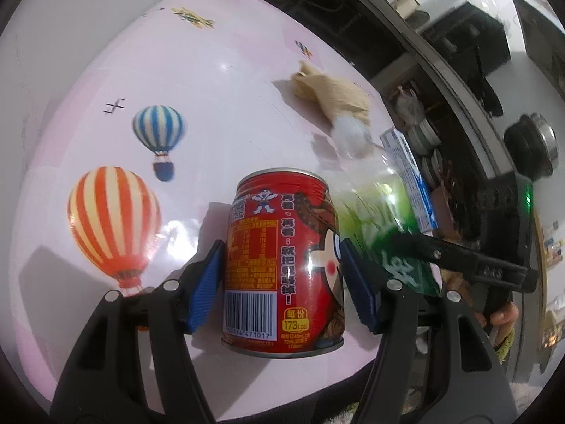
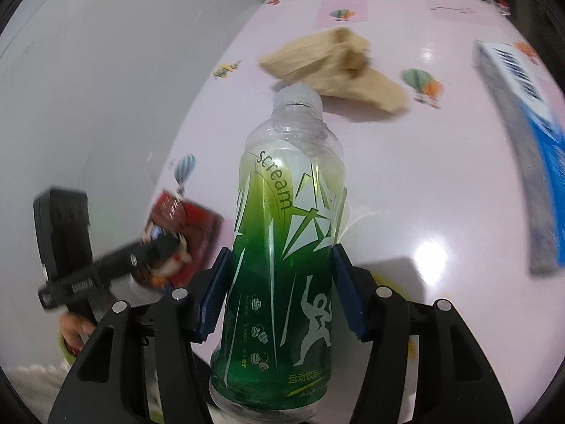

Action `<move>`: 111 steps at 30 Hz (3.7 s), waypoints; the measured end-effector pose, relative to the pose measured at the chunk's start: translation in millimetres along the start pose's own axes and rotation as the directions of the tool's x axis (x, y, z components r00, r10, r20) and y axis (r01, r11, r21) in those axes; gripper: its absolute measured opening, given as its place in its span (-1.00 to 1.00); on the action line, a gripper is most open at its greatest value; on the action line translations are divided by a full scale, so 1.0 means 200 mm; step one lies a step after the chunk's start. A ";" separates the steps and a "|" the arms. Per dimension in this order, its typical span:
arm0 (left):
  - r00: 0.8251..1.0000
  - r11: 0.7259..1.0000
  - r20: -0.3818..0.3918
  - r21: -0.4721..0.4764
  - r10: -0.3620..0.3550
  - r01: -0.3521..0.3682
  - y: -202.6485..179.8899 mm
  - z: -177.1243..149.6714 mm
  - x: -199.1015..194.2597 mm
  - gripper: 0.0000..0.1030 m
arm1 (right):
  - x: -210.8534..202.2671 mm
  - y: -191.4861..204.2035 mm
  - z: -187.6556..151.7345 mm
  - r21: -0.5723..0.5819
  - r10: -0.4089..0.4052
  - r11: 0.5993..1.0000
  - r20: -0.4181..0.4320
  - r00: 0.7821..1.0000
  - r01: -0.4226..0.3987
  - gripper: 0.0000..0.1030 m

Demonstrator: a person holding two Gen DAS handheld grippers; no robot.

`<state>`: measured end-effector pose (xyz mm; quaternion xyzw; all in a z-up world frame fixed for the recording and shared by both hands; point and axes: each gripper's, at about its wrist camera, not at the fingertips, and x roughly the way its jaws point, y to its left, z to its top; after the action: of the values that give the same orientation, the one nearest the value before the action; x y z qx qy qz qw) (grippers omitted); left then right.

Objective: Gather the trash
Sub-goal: 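Grasp the green-labelled plastic bottle with the right gripper while the left lifts the can, then hold the red can in the left gripper and the bottle in the right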

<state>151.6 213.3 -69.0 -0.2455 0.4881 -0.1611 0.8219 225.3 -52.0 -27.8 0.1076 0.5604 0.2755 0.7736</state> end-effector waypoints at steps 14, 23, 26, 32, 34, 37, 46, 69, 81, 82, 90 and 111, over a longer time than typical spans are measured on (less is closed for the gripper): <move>0.990 0.994 -0.111 0.078 0.087 -0.078 -0.09 0.16 0.12 0.33 | -0.17 -0.20 -0.21 0.061 -0.015 0.998 0.054 0.998 0.012 0.09; 0.997 0.989 -0.038 0.135 0.061 -0.055 -0.15 0.16 0.08 0.20 | -0.21 -0.21 -0.24 0.065 -0.021 0.998 0.071 0.997 0.016 0.09; 0.997 0.973 0.062 0.222 0.046 -0.059 -0.24 0.12 0.00 0.20 | -0.22 -0.21 -0.24 0.064 -0.023 0.998 0.074 0.997 0.019 0.09; 0.992 0.960 0.112 0.266 0.058 -0.086 -0.30 0.06 -0.01 0.20 | -0.21 -0.20 -0.24 0.067 -0.032 0.997 0.076 0.997 0.027 0.09; 0.991 0.955 0.115 0.281 0.068 -0.098 -0.32 0.05 -0.01 0.20 | -0.21 -0.20 -0.24 0.065 -0.042 0.997 0.075 0.996 0.037 0.09; 0.987 0.935 0.121 0.328 0.102 -0.136 -0.37 0.01 -0.01 0.20 | -0.22 -0.18 -0.24 0.052 -0.088 0.995 0.081 0.993 0.084 0.09; 0.986 0.880 0.109 0.447 0.128 -0.164 -0.51 -0.04 0.07 0.20 | -0.27 -0.17 -0.25 0.031 -0.146 0.989 0.090 0.985 0.144 0.09; 0.990 0.916 0.143 0.396 0.007 -0.064 -0.48 0.00 0.12 0.21 | -0.17 -0.32 -0.15 0.128 -0.120 0.986 0.059 0.991 0.112 0.28; 0.988 0.903 0.152 0.423 0.011 -0.075 -0.50 -0.02 0.15 0.26 | -0.17 -0.35 -0.13 0.154 -0.110 0.983 0.046 0.993 0.102 0.28; 0.988 0.903 0.152 0.423 0.012 -0.076 -0.50 -0.03 0.16 0.26 | -0.17 -0.36 -0.12 0.159 -0.108 0.982 0.049 0.993 0.099 0.28; 0.984 0.883 0.171 0.453 0.049 -0.122 -0.53 -0.07 0.17 0.27 | -0.18 -0.37 -0.14 0.182 -0.106 0.979 0.070 0.992 0.092 0.27; 0.975 0.872 0.177 0.446 0.137 -0.204 -0.58 -0.10 0.17 0.25 | -0.22 -0.35 -0.18 0.172 -0.107 0.981 0.095 0.990 0.089 0.18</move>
<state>147.3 95.9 -36.5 -0.0099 0.3966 -0.1816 0.8998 203.7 -139.3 -39.2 0.1585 0.5451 0.1830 0.8026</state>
